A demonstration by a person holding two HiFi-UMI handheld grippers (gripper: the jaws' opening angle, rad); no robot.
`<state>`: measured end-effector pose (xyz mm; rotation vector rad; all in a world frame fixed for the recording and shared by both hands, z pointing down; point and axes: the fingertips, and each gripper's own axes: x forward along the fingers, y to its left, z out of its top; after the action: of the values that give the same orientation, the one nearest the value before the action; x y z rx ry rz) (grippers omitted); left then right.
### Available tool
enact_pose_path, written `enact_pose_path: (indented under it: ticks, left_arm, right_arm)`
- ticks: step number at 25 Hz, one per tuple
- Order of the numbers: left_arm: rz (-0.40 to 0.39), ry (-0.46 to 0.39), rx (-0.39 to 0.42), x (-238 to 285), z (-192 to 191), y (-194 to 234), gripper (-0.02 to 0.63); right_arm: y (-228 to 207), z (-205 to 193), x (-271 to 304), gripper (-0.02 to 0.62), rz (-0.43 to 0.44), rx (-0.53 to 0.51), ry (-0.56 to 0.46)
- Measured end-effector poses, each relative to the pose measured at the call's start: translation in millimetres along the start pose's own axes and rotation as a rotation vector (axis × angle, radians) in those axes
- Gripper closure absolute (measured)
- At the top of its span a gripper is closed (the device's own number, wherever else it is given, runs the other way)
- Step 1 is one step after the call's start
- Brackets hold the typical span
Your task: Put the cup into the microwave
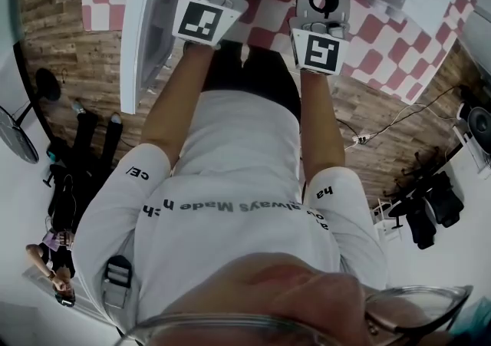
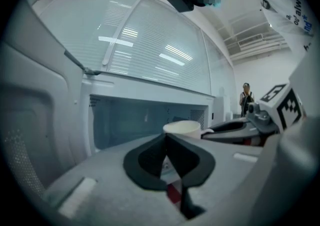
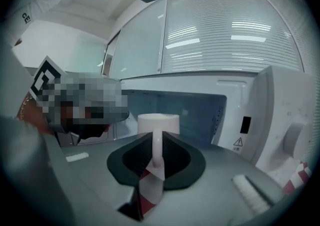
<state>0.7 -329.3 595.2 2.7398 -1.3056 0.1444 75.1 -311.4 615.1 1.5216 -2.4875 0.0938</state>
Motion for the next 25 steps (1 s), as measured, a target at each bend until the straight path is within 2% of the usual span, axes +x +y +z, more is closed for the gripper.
enact_pose_path:
  ticks: [6,25]
  left_arm:
    - [0.027,-0.004,0.003,14,-9,13,0.601]
    - [0.013,-0.007,0.025,62,-23,37,0.601]
  right_arm:
    - [-10,-8,19,0.552,-0.013,0.015,0.009]
    - [-33,-15,67,0.554,-0.045,0.085,-0.01]
